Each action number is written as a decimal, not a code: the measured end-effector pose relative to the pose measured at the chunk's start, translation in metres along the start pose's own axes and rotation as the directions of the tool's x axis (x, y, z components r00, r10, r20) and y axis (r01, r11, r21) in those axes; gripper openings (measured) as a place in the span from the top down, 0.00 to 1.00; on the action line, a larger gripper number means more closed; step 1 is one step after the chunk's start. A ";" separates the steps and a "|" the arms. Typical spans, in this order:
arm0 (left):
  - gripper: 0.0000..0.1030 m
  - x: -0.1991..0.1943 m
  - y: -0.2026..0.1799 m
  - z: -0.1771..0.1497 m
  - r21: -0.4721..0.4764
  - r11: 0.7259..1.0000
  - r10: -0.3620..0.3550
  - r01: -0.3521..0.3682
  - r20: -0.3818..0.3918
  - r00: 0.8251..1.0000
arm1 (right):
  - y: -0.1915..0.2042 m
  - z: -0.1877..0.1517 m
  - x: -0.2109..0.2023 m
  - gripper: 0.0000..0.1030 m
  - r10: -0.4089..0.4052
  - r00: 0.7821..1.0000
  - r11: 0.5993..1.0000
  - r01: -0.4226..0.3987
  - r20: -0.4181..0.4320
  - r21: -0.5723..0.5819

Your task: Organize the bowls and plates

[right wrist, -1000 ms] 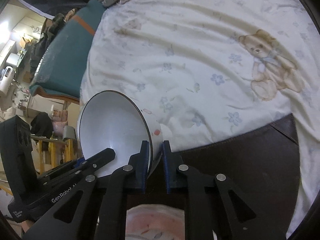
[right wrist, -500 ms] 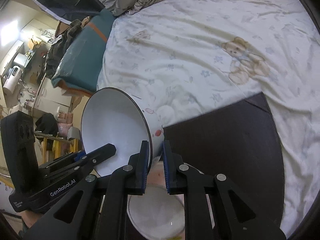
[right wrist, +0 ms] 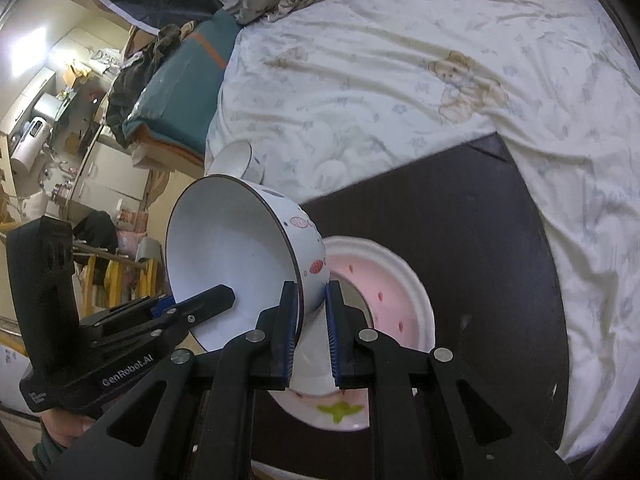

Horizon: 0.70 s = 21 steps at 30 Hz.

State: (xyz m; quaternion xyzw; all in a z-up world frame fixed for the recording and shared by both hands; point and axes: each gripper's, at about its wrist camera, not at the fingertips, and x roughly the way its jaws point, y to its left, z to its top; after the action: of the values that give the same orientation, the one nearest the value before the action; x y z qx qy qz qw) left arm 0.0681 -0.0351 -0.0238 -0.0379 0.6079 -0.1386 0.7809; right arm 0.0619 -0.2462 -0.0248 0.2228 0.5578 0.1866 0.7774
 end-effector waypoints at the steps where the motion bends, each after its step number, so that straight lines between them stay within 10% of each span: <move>1: 0.86 0.000 0.001 -0.003 -0.005 1.000 -0.002 0.002 -0.003 1.000 | 0.000 -0.002 0.000 0.85 0.002 1.000 1.000 -0.002 0.000 -0.001; 21: 0.86 0.032 -0.004 -0.020 0.023 0.998 0.065 -0.063 -0.113 0.992 | -0.016 -0.027 0.022 0.85 -0.001 0.996 0.998 0.008 -0.091 0.070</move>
State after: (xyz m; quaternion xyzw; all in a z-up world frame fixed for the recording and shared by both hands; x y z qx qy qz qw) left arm 0.0558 -0.0447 -0.0580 -0.0030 0.6508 -0.1213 0.7495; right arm 0.0441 -0.2439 -0.0587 0.2401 0.5993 0.1749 0.7434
